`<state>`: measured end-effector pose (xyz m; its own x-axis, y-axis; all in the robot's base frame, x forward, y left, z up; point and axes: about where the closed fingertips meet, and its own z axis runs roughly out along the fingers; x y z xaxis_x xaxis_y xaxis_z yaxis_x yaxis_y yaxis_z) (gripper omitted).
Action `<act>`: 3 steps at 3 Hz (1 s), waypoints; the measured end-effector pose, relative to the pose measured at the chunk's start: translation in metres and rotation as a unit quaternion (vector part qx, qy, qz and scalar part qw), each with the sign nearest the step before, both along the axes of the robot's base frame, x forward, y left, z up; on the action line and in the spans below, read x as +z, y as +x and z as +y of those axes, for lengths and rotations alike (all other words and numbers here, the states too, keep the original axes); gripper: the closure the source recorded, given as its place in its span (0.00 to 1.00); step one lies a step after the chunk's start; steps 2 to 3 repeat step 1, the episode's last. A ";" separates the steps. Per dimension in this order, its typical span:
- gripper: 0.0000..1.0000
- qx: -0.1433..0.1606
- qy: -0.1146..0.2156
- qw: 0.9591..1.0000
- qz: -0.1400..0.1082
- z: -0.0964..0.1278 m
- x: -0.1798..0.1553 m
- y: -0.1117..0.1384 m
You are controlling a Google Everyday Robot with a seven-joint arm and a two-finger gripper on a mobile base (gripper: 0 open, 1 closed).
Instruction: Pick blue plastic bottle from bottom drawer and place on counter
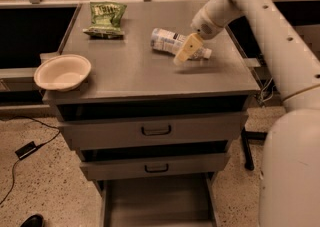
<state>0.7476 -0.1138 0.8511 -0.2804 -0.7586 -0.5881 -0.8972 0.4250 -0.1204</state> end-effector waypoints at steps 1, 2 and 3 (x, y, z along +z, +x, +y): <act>0.00 0.024 0.008 1.000 0.008 -0.019 0.014 -0.023; 0.00 0.024 0.008 1.000 0.008 -0.019 0.014 -0.023; 0.00 0.024 0.008 1.000 0.008 -0.019 0.014 -0.023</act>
Offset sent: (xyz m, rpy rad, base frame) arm 0.0000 0.0000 0.0000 0.0000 0.0000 0.0000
